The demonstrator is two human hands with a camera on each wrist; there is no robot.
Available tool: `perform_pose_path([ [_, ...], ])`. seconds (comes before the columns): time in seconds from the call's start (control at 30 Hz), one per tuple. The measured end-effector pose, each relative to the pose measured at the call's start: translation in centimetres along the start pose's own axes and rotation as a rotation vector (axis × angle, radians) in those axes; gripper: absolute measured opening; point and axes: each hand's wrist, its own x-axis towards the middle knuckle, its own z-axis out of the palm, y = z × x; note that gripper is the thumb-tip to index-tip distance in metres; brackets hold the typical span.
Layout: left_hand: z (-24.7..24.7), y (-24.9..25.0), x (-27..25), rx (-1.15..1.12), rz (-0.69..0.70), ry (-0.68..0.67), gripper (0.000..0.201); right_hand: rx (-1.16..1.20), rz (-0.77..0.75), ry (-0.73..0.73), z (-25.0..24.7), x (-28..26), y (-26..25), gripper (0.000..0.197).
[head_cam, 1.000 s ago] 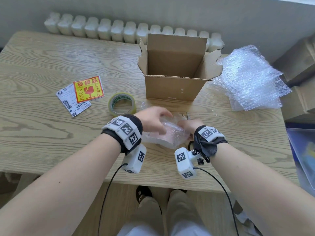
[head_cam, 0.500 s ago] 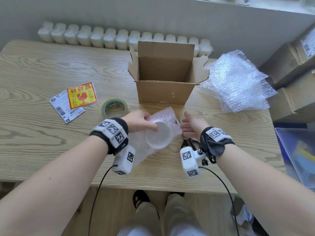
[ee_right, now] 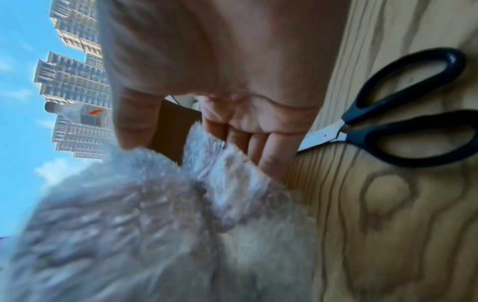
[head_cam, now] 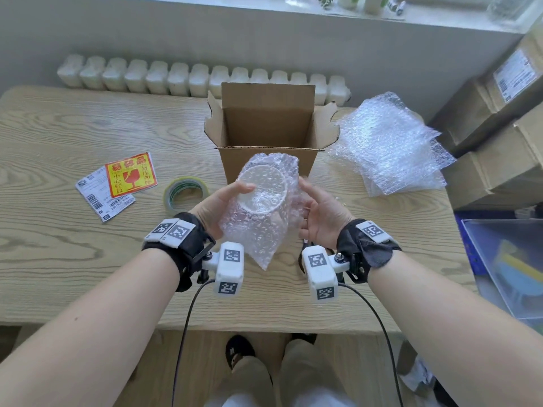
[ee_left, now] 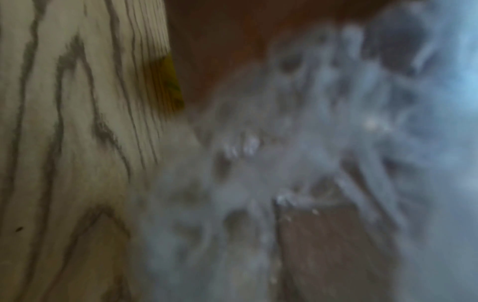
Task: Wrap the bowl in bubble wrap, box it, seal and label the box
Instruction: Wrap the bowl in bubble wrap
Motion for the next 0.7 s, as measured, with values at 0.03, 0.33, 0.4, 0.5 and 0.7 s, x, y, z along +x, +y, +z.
perform_pose_path([
  [0.03,-0.1,-0.2,0.1,0.0,-0.004,-0.004,0.08,-0.013,-0.005,-0.013,-0.3,-0.1,-0.1,0.029],
  [0.33,2.0,-0.8,1.2,0.108,0.108,0.39,0.046,-0.362,-0.046,-0.11,-0.4,-0.3,-0.2,0.058],
  [0.4,2.0,-1.1,1.5,0.114,0.114,0.416,0.037,-0.456,-0.04,-0.122,-0.1,-0.1,0.0,0.074],
  [0.5,1.7,-1.4,1.4,0.12,0.104,0.341,0.053,-0.527,-0.147,-0.003,0.4,-0.1,0.0,0.075],
  [0.7,0.9,-0.5,1.1,0.101,0.163,0.369,0.05,-0.791,-0.246,0.09,-0.3,0.1,-1.0,0.078],
])
